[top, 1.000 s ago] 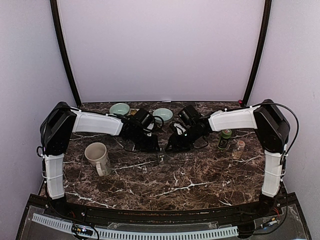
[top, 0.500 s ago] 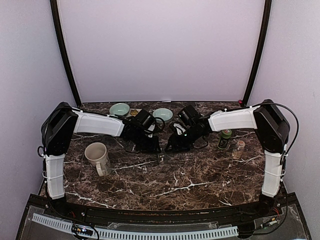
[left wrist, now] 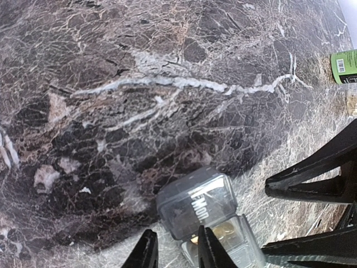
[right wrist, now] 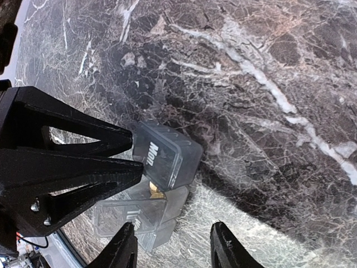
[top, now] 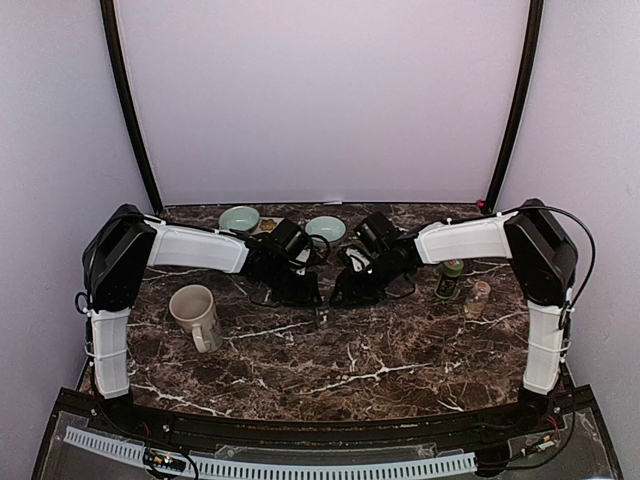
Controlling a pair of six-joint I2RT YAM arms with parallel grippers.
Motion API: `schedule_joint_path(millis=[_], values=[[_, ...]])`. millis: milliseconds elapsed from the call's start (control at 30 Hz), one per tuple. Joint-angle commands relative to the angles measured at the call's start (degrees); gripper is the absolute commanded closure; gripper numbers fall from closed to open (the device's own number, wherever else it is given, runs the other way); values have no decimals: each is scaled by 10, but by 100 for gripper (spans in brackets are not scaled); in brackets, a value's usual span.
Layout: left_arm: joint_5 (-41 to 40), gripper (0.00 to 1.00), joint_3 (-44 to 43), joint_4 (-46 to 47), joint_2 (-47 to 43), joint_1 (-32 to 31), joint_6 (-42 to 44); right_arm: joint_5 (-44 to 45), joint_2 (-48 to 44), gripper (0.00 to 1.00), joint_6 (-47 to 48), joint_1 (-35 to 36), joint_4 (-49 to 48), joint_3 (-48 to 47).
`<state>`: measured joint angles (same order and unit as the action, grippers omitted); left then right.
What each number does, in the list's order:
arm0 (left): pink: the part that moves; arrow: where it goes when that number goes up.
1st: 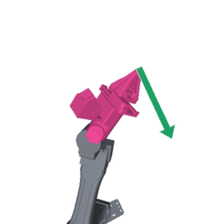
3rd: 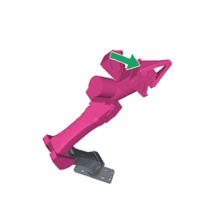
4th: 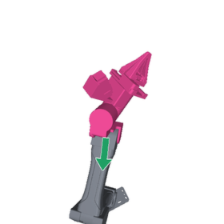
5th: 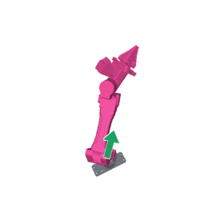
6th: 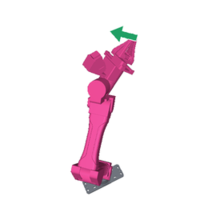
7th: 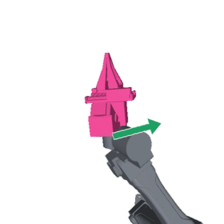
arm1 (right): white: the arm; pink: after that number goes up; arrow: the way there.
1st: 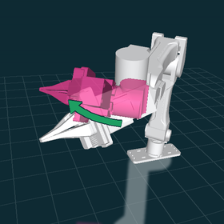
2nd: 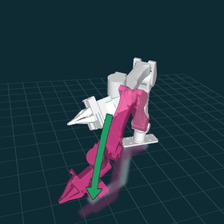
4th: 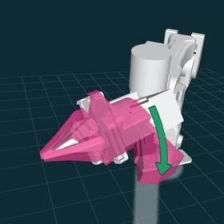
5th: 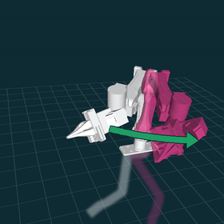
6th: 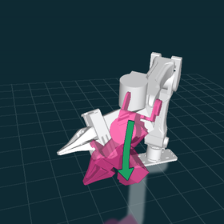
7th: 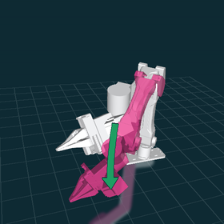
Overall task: Sort the pills into containers
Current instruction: Close the lid of the pill container.
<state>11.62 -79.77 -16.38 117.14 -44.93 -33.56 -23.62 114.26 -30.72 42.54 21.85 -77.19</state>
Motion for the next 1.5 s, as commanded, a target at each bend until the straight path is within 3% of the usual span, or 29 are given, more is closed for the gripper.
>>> schedule_joint_path(millis=[0, 967, 1467], values=[[5, 71, -12, -2, 4, -6, -5, -10, 15, 54, -4, 9, -16, -14], [-18, 72, -10, -22, -18, -12, 0, -36, 54, 55, -50, 11, -48, -14], [-44, 62, -7, -27, -43, -12, 5, -35, 73, 55, -58, 12, -51, -13]])
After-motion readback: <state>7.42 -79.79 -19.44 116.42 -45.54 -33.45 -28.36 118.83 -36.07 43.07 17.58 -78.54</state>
